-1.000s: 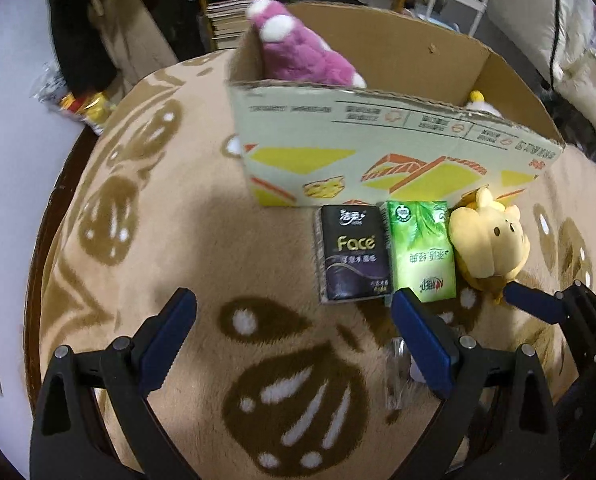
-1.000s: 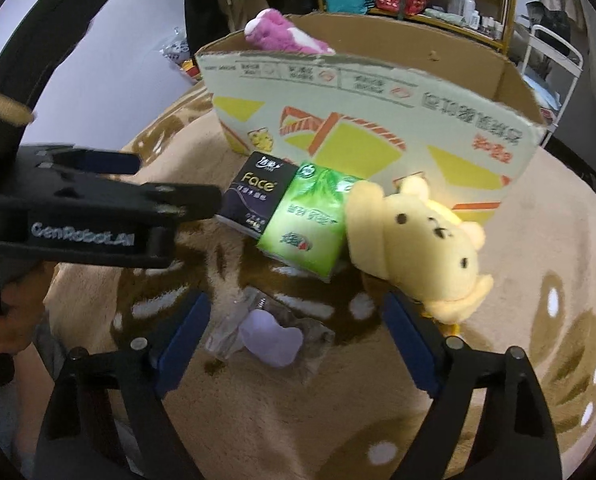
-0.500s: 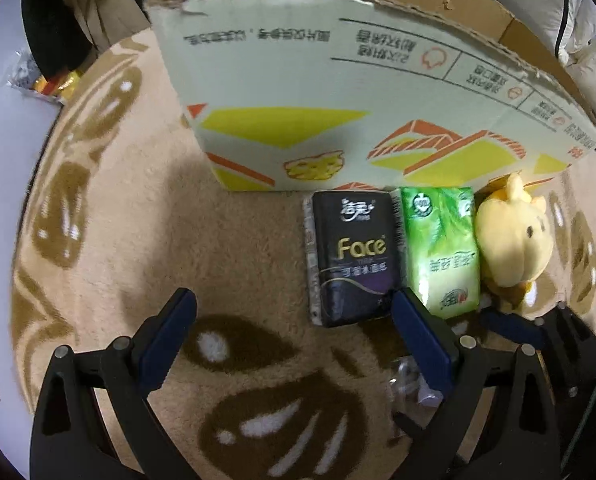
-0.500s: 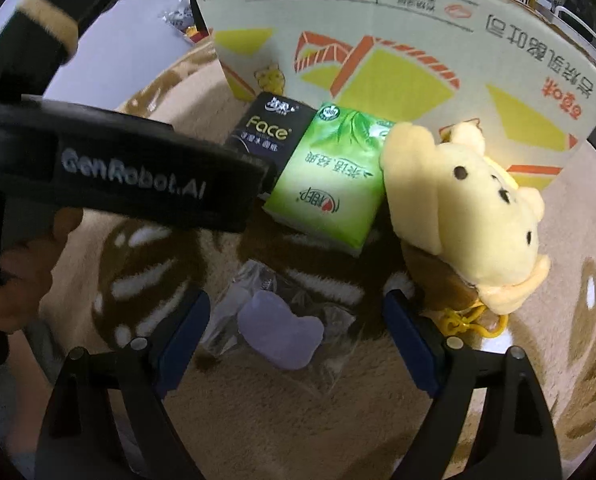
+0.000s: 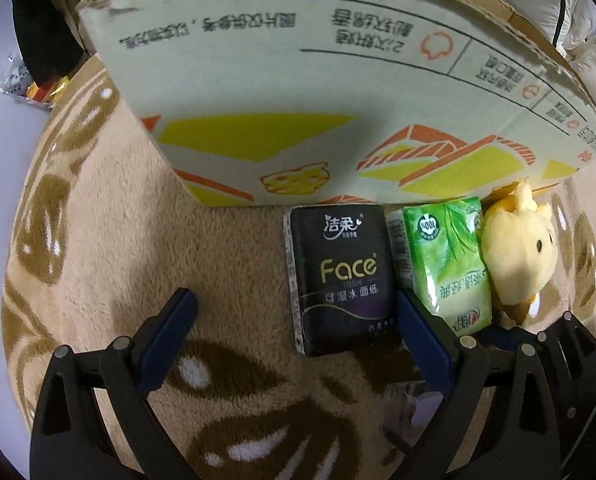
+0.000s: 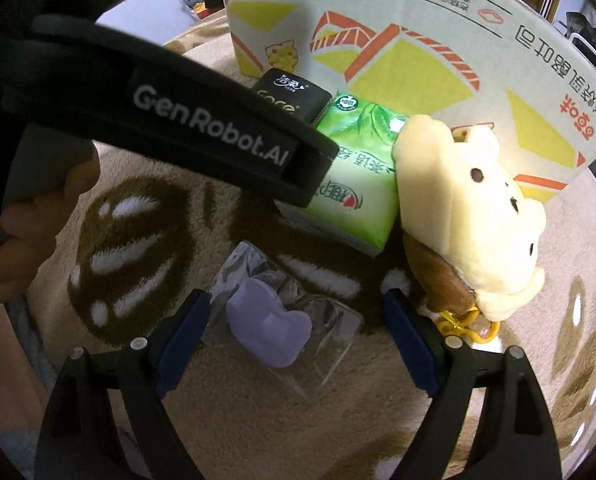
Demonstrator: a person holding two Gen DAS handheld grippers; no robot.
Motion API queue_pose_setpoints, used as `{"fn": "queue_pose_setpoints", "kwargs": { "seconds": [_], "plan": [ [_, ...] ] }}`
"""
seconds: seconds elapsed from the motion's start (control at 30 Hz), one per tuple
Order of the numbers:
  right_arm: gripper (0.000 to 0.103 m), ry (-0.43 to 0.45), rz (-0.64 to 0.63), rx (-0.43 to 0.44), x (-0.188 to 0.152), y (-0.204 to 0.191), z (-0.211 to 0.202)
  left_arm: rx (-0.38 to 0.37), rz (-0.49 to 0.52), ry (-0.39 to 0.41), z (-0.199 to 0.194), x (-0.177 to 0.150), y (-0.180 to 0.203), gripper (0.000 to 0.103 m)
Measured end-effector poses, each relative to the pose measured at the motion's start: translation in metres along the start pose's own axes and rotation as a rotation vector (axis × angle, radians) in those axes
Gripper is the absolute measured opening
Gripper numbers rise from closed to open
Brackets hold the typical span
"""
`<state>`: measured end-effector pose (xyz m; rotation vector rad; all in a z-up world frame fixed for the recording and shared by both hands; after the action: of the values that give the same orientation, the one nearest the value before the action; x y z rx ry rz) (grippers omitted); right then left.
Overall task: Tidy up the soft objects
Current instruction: 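Move the right tool toward the clear bag while the left tool approaches the Face tissue pack, then grasp the black Face tissue pack with the left tool while the right tool grasps the clear bag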
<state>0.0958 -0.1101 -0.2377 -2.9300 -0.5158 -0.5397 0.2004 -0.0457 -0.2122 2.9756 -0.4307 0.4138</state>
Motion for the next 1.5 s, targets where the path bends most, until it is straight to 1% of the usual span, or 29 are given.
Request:
{"fn": "queue_pose_setpoints", "kwargs": {
  "seconds": [0.03, 0.07, 0.13, 0.2, 0.23, 0.27, 0.37, 0.4, 0.5, 0.57, 0.63, 0.67, 0.7, 0.73, 0.77, 0.83, 0.87, 0.9, 0.93, 1.03, 1.17, 1.23, 1.27, 1.3, 1.43, 1.5],
  "plan": [
    [0.087, -0.001, 0.001, 0.001, 0.000, 0.000, 0.000, -0.005, -0.005, 0.002, 0.000, 0.001, -0.001, 0.089],
    [0.086, -0.003, 0.003, 0.002, 0.000, 0.001, 0.000, -0.004, -0.010, 0.003, -0.001, 0.003, 0.000, 0.085],
    [0.078, -0.003, 0.020, 0.006, 0.001, 0.005, -0.002, -0.008, -0.023, 0.016, -0.003, 0.006, -0.004, 0.072],
    [0.074, -0.002, 0.048, 0.013, 0.002, 0.012, -0.003, -0.029, -0.044, 0.026, -0.006, 0.008, -0.008, 0.064],
    [0.074, 0.000, 0.066, 0.022, 0.002, 0.013, -0.004, -0.042, -0.052, 0.031, -0.008, 0.010, -0.010, 0.057],
    [0.074, 0.006, 0.078, 0.031, 0.000, 0.021, -0.003, -0.050, -0.057, 0.033, -0.010, 0.009, -0.014, 0.055],
    [0.074, 0.010, 0.071, 0.041, 0.001, 0.019, -0.002, -0.055, -0.058, 0.038, -0.013, 0.011, -0.017, 0.050],
    [0.076, 0.005, 0.056, 0.037, 0.001, 0.016, -0.002, -0.053, -0.053, 0.038, -0.013, 0.010, -0.016, 0.046],
    [0.076, -0.006, 0.015, -0.001, -0.006, 0.003, 0.002, -0.048, -0.033, 0.039, -0.017, 0.005, -0.010, 0.045],
    [0.075, -0.009, 0.018, -0.010, -0.007, 0.001, 0.003, -0.050, -0.037, 0.041, -0.019, 0.004, -0.010, 0.045],
    [0.063, -0.001, 0.037, -0.024, -0.007, 0.001, 0.003, -0.049, -0.051, 0.047, -0.023, 0.000, -0.013, 0.045],
    [0.060, 0.008, 0.047, -0.027, -0.012, 0.000, 0.000, -0.046, -0.057, 0.051, -0.024, -0.006, -0.014, 0.045],
    [0.053, 0.013, 0.057, -0.027, -0.015, 0.001, -0.001, -0.040, -0.068, 0.056, -0.026, -0.007, -0.016, 0.045],
    [0.047, 0.017, 0.067, -0.031, -0.020, 0.010, -0.009, -0.037, -0.077, 0.061, -0.029, -0.010, -0.018, 0.045],
    [0.045, 0.019, 0.079, -0.032, -0.021, 0.014, -0.010, -0.037, -0.086, 0.068, -0.033, -0.013, -0.019, 0.045],
    [0.036, 0.025, 0.101, -0.024, -0.023, 0.021, -0.012, -0.033, -0.106, 0.079, -0.042, -0.022, -0.017, 0.045],
    [0.035, 0.028, 0.110, -0.021, -0.023, 0.025, -0.013, -0.030, -0.114, 0.088, -0.049, -0.026, -0.010, 0.045],
    [0.031, 0.032, 0.124, -0.014, -0.024, 0.029, -0.015, -0.026, -0.118, 0.097, -0.052, -0.031, -0.009, 0.045],
    [0.025, 0.036, 0.138, -0.004, -0.024, 0.031, -0.017, -0.018, -0.121, 0.109, -0.057, -0.036, -0.009, 0.045],
    [0.016, 0.054, 0.169, 0.028, -0.023, 0.035, -0.025, 0.004, -0.115, 0.143, -0.073, -0.047, -0.009, 0.045],
    [0.013, 0.099, 0.165, 0.006, -0.027, 0.043, -0.044, 0.027, -0.084, 0.186, -0.093, -0.059, 0.003, 0.045],
    [0.012, 0.122, 0.175, -0.009, -0.021, 0.038, -0.058, 0.053, -0.066, 0.228, -0.107, -0.062, 0.007, 0.045],
    [0.012, 0.145, 0.180, -0.016, -0.022, 0.040, -0.067, 0.055, -0.063, 0.241, -0.111, -0.063, 0.010, 0.045],
    [0.012, 0.160, 0.185, -0.017, -0.014, 0.044, -0.074, 0.053, -0.061, 0.256, -0.116, -0.064, 0.012, 0.045],
    [0.012, 0.235, 0.210, -0.023, -0.014, 0.049, -0.110, 0.053, -0.060, 0.305, -0.130, -0.069, 0.014, 0.045],
    [0.012, 0.269, 0.220, -0.028, -0.017, 0.054, -0.119, 0.050, -0.065, 0.335, -0.138, -0.071, 0.014, 0.045]
  ]
}}
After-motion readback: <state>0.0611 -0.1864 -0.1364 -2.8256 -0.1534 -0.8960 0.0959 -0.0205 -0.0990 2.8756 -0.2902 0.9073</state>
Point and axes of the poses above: each gripper's, at about its wrist camera, not at the fingertips, and z roughly the way its jaws point, y to its right, x to its top, the point moved 4 cm from there along z, roughly the way its jaws point, and after that the axes turned 2 degrees about -z, right-handed, at the moved point
